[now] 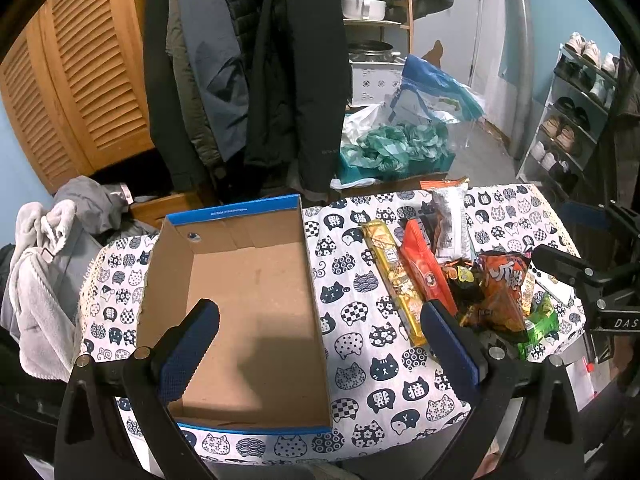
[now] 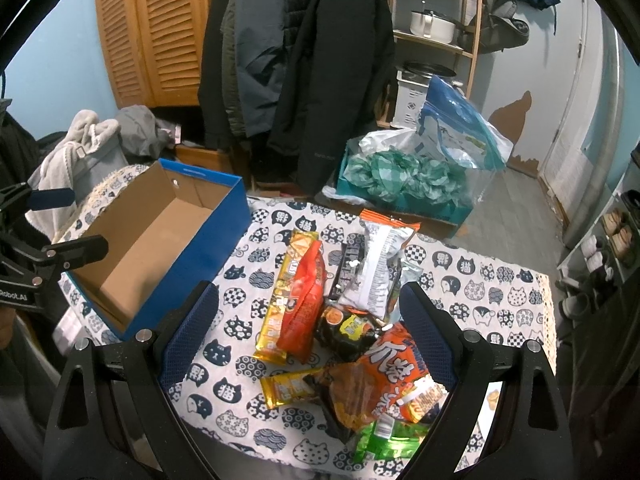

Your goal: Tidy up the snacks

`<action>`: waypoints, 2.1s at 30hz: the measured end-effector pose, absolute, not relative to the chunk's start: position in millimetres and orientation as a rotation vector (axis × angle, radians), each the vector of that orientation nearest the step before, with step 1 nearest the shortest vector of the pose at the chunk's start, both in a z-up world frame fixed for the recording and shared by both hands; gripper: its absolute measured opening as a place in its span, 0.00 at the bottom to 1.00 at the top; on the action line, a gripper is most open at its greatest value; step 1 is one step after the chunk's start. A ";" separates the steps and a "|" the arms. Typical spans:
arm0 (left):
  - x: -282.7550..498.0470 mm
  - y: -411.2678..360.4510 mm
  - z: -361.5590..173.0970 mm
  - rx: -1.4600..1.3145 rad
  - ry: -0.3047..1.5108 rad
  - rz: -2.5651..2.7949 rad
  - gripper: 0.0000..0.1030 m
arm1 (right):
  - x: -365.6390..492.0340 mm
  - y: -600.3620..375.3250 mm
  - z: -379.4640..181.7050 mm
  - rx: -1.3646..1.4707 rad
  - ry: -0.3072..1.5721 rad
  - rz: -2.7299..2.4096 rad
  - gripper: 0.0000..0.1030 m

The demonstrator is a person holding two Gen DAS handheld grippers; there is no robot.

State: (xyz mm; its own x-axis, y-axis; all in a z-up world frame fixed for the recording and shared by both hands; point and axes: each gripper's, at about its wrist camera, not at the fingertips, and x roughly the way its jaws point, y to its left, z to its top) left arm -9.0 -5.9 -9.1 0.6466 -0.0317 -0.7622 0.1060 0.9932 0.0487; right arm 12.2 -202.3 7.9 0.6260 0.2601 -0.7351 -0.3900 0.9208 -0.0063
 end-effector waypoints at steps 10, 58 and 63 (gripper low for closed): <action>-12.9 -7.3 -11.6 0.093 0.867 -0.078 0.99 | 9.6 -215.4 4.9 -0.166 0.818 0.368 0.88; 88.6 -78.8 -123.3 0.040 1.219 -0.140 0.99 | 68.1 -309.1 -143.9 0.223 1.273 0.078 0.88; 101.1 -85.8 -125.3 -0.017 1.237 -0.152 0.99 | 75.7 -308.9 -150.4 0.283 1.275 0.105 0.88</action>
State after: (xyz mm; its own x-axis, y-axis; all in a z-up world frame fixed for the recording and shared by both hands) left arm 101.1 -85.8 -125.3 0.3191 -0.1249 -0.9394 0.1069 0.9897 -0.0952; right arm 75.7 -308.9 -150.4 0.2925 0.2330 -0.9275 0.0787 0.9607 0.2662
